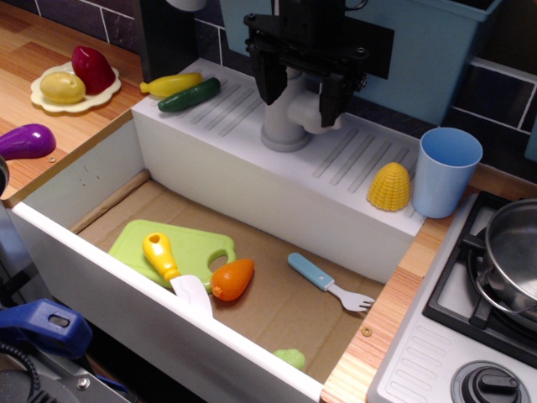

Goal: Turn lever vertical to front

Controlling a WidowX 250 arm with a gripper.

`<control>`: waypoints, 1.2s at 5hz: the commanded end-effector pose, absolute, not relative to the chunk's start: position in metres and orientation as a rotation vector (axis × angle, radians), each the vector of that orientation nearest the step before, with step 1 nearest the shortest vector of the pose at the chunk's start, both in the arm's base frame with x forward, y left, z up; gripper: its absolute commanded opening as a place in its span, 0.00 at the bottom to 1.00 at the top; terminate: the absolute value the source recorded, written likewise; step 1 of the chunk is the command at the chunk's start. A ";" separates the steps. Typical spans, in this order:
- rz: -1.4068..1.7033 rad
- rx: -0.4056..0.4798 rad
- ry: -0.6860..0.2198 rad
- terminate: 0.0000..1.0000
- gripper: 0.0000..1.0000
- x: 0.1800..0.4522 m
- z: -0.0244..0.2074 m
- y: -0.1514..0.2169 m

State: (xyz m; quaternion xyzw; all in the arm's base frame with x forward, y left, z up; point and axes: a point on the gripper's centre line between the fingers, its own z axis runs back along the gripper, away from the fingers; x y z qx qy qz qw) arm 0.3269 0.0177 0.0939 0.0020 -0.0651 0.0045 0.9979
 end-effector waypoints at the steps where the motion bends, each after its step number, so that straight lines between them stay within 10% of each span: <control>1: 0.009 0.004 -0.130 0.00 1.00 0.327 0.094 0.018; 6: -0.118 0.116 -0.430 0.00 1.00 0.384 0.127 0.010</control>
